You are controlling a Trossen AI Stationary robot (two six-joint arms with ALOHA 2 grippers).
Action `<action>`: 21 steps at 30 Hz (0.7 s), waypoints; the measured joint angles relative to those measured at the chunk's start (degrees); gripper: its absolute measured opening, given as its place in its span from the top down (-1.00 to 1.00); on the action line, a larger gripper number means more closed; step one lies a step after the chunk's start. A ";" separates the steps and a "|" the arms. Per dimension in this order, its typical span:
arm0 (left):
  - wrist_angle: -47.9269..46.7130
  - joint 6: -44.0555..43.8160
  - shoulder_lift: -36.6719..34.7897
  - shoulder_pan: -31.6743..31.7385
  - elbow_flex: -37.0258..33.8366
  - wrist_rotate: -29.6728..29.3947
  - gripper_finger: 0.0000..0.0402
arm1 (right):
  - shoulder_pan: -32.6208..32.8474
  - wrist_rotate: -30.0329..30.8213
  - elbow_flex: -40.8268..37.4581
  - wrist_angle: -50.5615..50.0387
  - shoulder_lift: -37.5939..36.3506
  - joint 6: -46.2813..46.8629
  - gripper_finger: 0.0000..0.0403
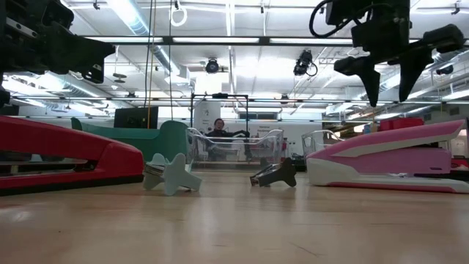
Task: Pick and place Stapler, Stapler remover, tape
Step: Put the purple staple remover into the blue bin
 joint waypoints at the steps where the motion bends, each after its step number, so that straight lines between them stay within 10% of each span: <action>1: 0.00 0.00 0.00 0.00 0.01 0.01 0.99 | 0.15 0.22 -0.60 0.06 -0.33 0.02 -0.05; 21: 0.00 0.00 0.00 0.02 0.00 0.01 0.99 | 0.69 0.40 -18.74 11.57 -5.18 -1.43 -0.05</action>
